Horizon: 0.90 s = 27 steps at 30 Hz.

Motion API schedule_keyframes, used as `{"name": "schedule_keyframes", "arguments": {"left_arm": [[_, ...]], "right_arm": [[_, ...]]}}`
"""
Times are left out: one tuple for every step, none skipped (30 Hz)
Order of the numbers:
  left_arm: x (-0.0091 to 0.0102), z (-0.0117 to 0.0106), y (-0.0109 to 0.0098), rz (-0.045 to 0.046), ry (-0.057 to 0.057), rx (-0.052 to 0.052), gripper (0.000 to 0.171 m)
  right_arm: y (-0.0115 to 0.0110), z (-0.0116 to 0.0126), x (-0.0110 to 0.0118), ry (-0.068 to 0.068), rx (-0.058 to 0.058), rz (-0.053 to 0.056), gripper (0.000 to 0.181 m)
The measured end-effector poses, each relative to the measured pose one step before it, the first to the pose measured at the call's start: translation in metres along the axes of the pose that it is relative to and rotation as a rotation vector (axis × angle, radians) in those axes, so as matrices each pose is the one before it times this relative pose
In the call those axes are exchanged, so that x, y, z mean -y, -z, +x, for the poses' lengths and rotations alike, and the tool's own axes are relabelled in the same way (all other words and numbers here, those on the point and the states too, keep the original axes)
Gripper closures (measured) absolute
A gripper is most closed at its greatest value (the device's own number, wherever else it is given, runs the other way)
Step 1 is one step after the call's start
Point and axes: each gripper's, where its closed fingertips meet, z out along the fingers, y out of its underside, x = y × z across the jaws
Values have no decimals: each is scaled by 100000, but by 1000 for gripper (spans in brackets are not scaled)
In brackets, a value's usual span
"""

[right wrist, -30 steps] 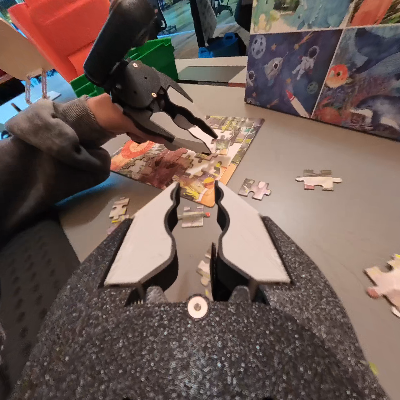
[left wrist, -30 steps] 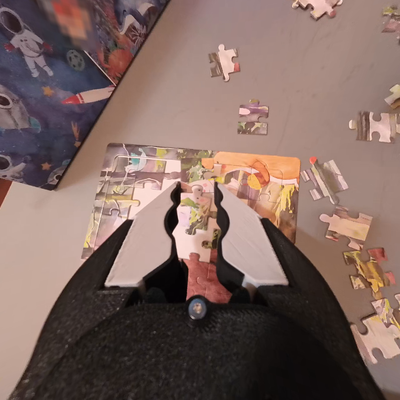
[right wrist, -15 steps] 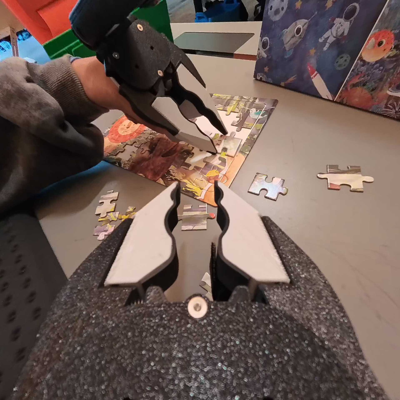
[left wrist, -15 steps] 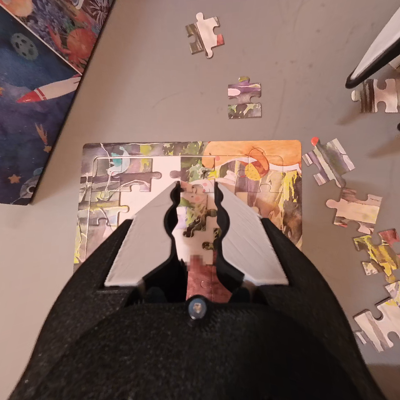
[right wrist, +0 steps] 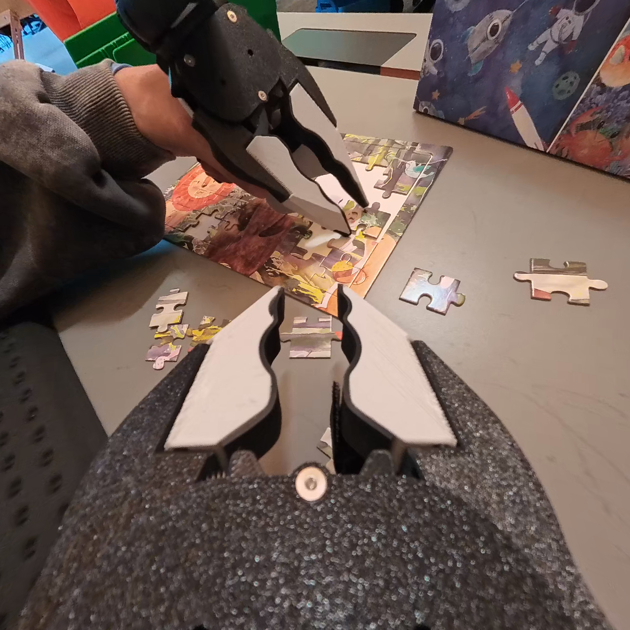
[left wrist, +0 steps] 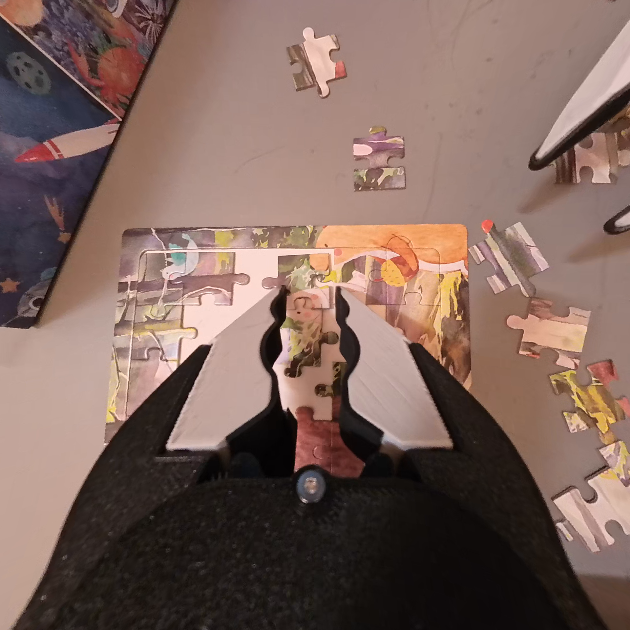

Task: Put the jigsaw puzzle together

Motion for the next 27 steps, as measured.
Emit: {"name": "schedule_keyframes", "arguments": {"left_arm": [[15,-36,-1,3,79,108,143],[-35,19,-20,-160,146,-298,144],[-21,28,-24,14,243,-360,144],[28,-78,65,423,238,23,144],[114,-194,175,1205,838,343,145],[220,-272,255,1864,1905,262,151],[239,-319,274,1878,2228,239,156],[135,-306,205,1112,1714,360,163],[-39,-211,87,-158,684,487,166],[-163,-85,-38,-921,-384,498,168],[-211,68,-136,-1203,-970,178,170],[-238,75,-206,-1316,-1006,355,171],[-204,3,-228,-1181,-707,629,171],[-116,12,-215,-687,-281,297,171],[87,57,-129,386,137,-128,171],[109,125,-86,316,233,-586,171],[8,85,-72,-422,-377,-203,171],[-18,-44,-34,-460,-933,735,171],[-13,-58,16,-382,-748,701,171],[33,-72,61,-159,-314,591,171],[79,-137,99,208,-90,852,171],[92,-127,105,324,-28,749,171],[125,-75,112,390,-154,566,171],[156,81,89,497,-344,-95,171],[162,198,37,417,-496,-560,171],[130,256,-24,59,-734,-674,171],[35,241,-82,-457,-980,-426,171]], "right_arm": [[-28,-25,-45,-22,118,-235,150],[-45,-9,-68,-103,175,-399,150],[-44,-32,-71,-90,202,-379,150],[-5,-20,-32,67,72,-191,150],[2,-12,9,258,-100,104,150],[8,-3,26,131,-23,105,150],[1,-19,-32,-126,171,-113,150],[-10,21,-38,-167,48,-180,150],[-3,5,-11,-11,-27,-20,150],[-20,5,-19,22,36,-90,150],[-28,7,-25,-22,30,-209,150],[-30,-3,-59,32,10,-280,150],[-18,-16,-42,126,35,-238,150],[-8,-24,-29,173,1,-126,150],[8,-7,0,154,-37,-14,150],[4,-8,-3,50,-4,18,151],[-5,12,-12,-77,-26,-69,151],[-2,25,-31,-134,-63,-149,151],[14,29,4,-82,-61,49,151],[28,20,51,-66,-65,283,151],[36,6,53,-104,73,327,151],[7,12,16,-123,41,136,151],[-2,23,-13,-42,-22,-81,151],[-6,0,-12,110,-65,-114,151],[-15,-6,-19,188,-36,-94,151],[-26,-27,-21,190,-6,-134,151],[-26,-11,-44,152,-42,-286,151]]}}
